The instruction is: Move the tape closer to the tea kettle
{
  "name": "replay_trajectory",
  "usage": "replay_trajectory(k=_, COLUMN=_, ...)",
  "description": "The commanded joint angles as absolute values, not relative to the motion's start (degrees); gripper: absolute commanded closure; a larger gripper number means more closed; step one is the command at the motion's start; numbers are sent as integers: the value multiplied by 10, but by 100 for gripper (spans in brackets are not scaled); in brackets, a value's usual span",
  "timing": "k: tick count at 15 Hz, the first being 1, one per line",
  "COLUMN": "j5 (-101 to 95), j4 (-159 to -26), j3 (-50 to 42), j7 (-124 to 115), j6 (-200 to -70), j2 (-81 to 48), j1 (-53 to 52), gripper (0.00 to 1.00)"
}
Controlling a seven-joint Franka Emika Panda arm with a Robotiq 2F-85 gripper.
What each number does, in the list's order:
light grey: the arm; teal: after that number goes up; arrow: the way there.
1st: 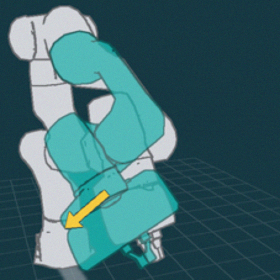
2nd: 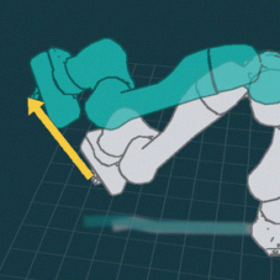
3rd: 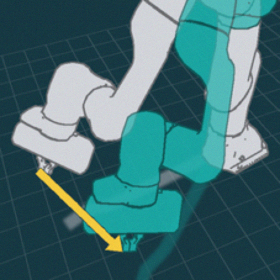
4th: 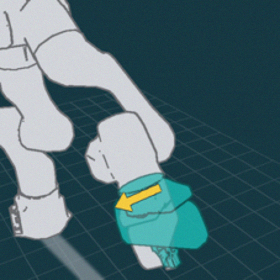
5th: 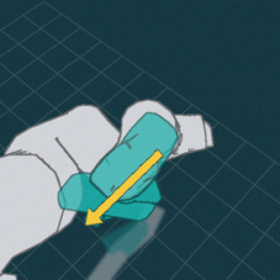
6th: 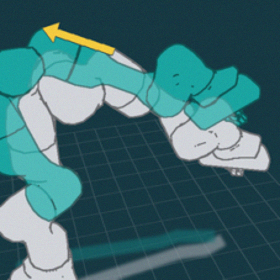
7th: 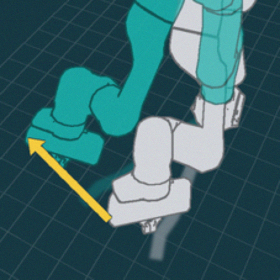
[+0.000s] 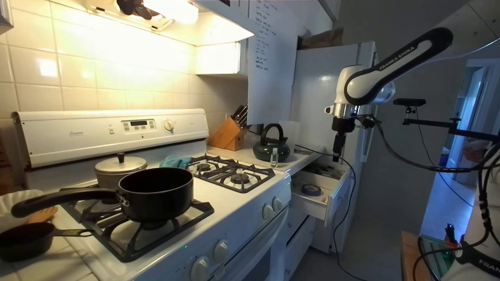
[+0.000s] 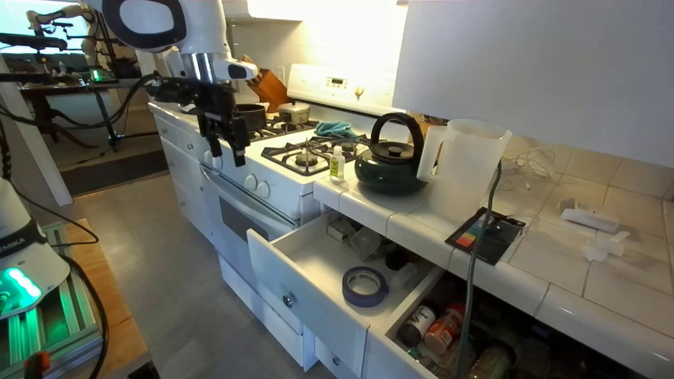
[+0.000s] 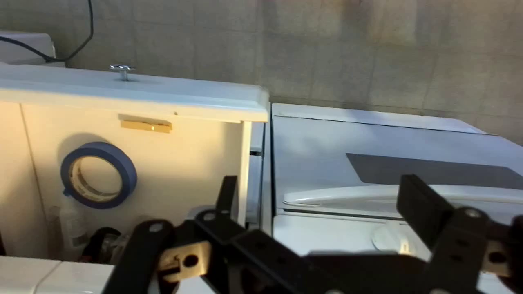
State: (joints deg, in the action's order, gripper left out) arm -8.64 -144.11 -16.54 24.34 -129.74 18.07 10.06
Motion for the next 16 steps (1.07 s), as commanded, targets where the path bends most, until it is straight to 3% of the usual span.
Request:
replay_trajectory(k=1, j5=-53, j4=-1413, j3=-215, j7=291, j6=-1331, j2=118, j1=121, gripper=0)
replay_trajectory(k=4, j5=15, j4=-1362, j3=-248, j7=310, j6=-1313, j2=58, j1=130, gripper=0)
replay_trajectory(k=5, j5=-26, j4=-1407, j3=-228, j7=293, j6=-1326, j2=106, j1=138, gripper=0)
replay_trajectory(k=11, j5=-7, j4=-1369, j3=-231, j7=294, j6=-1329, j2=54, j1=145, gripper=0)
replay_trajectory(k=16, j5=-46, j4=-1331, j3=-227, j7=322, j6=-1488, j2=-47, j1=163, gripper=0)
